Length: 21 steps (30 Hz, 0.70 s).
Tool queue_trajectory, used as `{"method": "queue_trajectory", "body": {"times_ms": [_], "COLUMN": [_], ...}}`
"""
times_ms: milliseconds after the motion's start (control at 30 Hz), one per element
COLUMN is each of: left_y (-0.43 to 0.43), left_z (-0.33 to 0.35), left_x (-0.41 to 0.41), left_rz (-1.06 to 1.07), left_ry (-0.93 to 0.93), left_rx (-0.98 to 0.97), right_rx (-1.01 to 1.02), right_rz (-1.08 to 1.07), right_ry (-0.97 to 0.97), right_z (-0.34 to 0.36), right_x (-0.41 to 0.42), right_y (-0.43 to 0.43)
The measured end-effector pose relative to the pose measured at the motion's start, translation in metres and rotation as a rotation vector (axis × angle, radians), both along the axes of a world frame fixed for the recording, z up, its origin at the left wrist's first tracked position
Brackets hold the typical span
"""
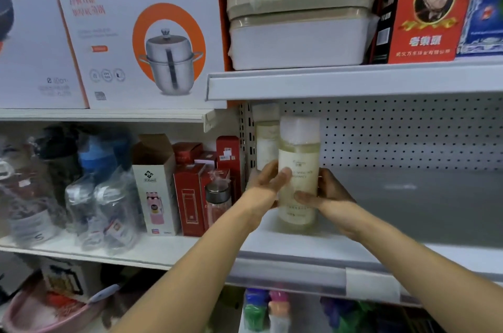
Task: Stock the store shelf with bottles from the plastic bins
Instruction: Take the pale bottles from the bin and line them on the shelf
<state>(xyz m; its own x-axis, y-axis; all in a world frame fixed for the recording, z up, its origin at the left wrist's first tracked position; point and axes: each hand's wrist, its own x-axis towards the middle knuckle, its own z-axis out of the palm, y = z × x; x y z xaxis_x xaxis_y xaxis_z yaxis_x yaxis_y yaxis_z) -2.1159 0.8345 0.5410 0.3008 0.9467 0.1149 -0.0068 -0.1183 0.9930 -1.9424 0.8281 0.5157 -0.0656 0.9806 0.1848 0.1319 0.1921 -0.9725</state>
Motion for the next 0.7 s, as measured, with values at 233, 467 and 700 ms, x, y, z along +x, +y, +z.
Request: {"method": "queue_trajectory", "body": {"times_ms": [233,467,700], "left_y": [0.043,0.095,0.141], "left_z": [-0.011,-0.029,-0.045], "left_x": [0.021,0.054,0.069], "left_rz": [-0.014,0.167,0.217], "left_ry": [0.022,-0.031,0.018], "left_rx": [-0.064,-0.125,-0.146], "right_rx": [0.063,0.024,0.010], "right_rz": [-0.112,-0.190,-0.256], "right_ry": [-0.174,-0.225,-0.264], "right_z": [-0.004,0.002,0.000], "right_x": [0.010,0.023,0.029], "right_y": [0.045,0.107,0.157]}}
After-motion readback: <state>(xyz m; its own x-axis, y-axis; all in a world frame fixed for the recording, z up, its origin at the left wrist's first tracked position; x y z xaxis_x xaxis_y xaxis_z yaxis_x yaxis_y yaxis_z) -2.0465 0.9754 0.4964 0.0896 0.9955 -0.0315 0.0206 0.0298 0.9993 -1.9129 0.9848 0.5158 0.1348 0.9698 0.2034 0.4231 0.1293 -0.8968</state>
